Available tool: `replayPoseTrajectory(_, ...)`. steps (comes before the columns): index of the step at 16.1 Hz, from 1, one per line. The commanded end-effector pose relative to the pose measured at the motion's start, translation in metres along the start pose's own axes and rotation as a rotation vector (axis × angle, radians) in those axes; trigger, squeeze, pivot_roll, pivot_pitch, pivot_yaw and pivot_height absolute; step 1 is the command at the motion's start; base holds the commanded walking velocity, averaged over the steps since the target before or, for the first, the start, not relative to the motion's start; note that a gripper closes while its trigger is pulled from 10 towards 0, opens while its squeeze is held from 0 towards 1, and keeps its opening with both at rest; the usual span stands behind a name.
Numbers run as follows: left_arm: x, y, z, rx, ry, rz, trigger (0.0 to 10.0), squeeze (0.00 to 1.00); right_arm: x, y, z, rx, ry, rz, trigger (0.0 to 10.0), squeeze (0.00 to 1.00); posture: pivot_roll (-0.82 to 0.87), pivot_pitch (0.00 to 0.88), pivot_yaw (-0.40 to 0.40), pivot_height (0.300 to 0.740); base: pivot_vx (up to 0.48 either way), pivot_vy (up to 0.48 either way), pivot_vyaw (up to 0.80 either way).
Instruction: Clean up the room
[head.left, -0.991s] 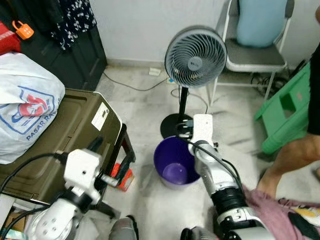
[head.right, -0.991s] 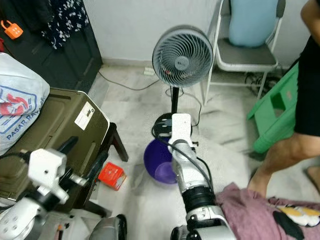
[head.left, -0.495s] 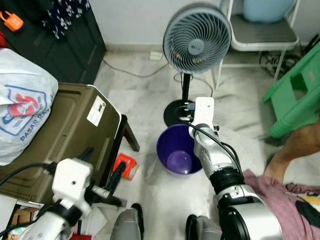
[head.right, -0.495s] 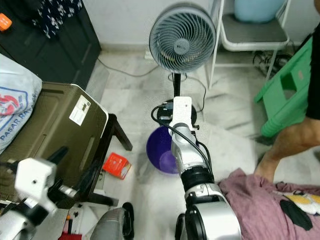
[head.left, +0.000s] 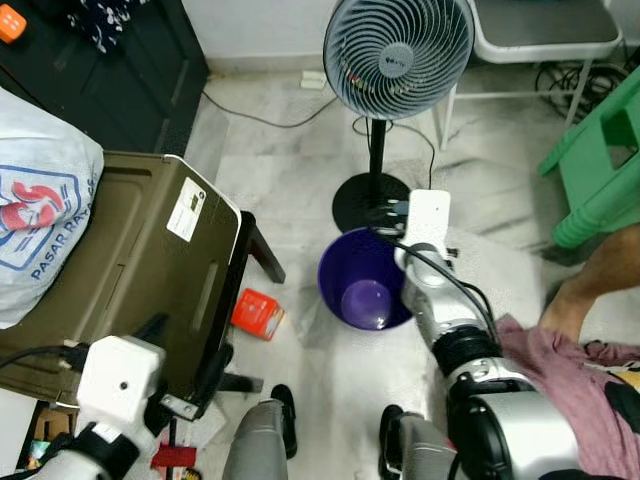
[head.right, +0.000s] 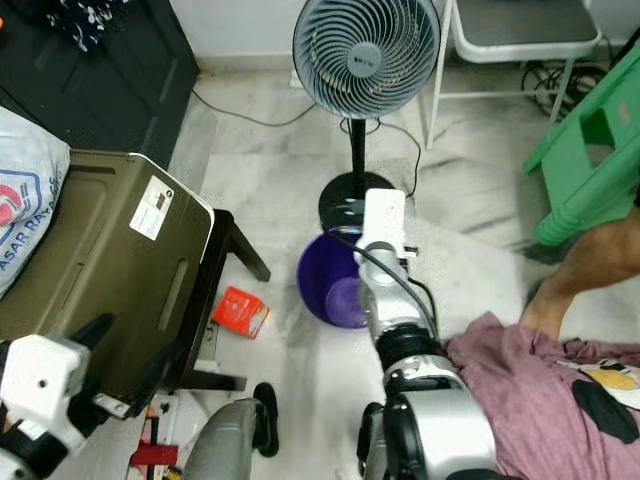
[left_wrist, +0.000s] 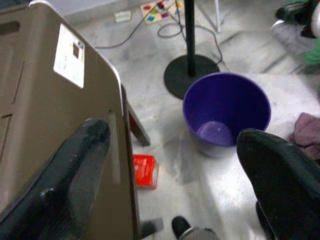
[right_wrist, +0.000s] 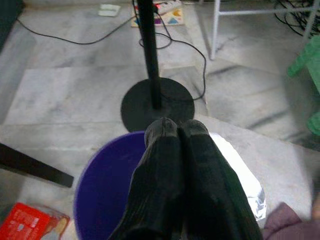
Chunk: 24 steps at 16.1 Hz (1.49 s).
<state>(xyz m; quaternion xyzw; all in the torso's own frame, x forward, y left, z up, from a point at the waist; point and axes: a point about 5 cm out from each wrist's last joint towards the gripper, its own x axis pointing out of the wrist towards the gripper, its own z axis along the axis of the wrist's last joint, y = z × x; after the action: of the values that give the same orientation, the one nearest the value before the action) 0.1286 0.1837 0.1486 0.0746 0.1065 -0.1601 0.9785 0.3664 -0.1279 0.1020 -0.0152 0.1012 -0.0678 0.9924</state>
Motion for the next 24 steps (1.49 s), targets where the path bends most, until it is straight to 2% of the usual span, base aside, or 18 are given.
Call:
replayPoseTrajectory(1, -0.005, 0.001, 0.001, 0.008, 0.02, -0.002, 10.0, 0.0, 0.0, 0.002, 0.0, 0.006, -0.005, -0.007, 10.0, 0.0, 0.27, 0.359, 0.152, 0.74, 0.0, 0.0, 0.0)
replayPoseTrajectory(4, -0.006, 0.002, 0.001, 0.009, 0.03, -0.007, 10.0, 0.0, 0.003, 0.0, 0.01, 0.022, -0.053, -0.023, 10.0, 0.0, 0.28, 0.366, 0.159, 0.74, 0.0, 0.0, 0.0)
replayPoseTrajectory(8, -0.007, 0.005, 0.002, 0.007, 0.039, -0.003, 10.0, 0.0, 0.003, 0.015, 0.023, 0.05, -0.111, 0.027, 10.0, 0.0, 0.28, 0.37, 0.164, 0.74, 0.0, 0.0, 0.0)
replayPoseTrajectory(9, -0.007, 0.005, 0.002, 0.007, 0.043, -0.004, 10.0, 0.0, 0.002, 0.024, 0.025, 0.049, -0.125, 0.046, 10.0, 0.0, 0.28, 0.369, 0.164, 0.74, 0.0, 0.0, 0.0)
replayPoseTrajectory(14, -0.006, 0.005, 0.002, 0.005, 0.046, -0.006, 10.0, 0.0, -0.003, 0.042, 0.03, 0.088, -0.152, 0.114, 10.0, 0.0, 0.27, 0.369, 0.164, 0.74, 0.0, 0.0, 0.0)
replayPoseTrajectory(17, -0.005, 0.005, 0.002, 0.002, 0.047, -0.004, 10.0, 0.0, -0.003, 0.044, 0.028, 0.084, -0.148, 0.117, 10.0, 0.0, 0.28, 0.37, 0.16, 0.74, 0.0, 0.0, 0.0)
replayPoseTrajectory(18, -0.005, 0.005, 0.002, 0.002, 0.047, -0.004, 10.0, 0.0, -0.003, 0.043, 0.028, 0.086, -0.149, 0.116, 10.0, 0.84, 0.28, 0.37, 0.16, 0.74, 0.0, 0.0, 0.0)
replayPoseTrajectory(19, -0.005, 0.004, 0.002, 0.002, 0.048, -0.004, 10.0, 0.0, -0.002, 0.042, 0.028, 0.084, -0.15, 0.112, 10.0, 1.0, 0.28, 0.37, 0.16, 0.74, 0.0, 0.0, 0.0)
replayPoseTrajectory(24, -0.004, 0.004, 0.001, -0.006, 0.052, -0.006, 10.0, 0.0, -0.001, 0.04, 0.027, 0.085, -0.149, 0.107, 10.0, 1.0, 0.27, 0.371, 0.159, 0.74, 0.0, 0.0, 0.0)
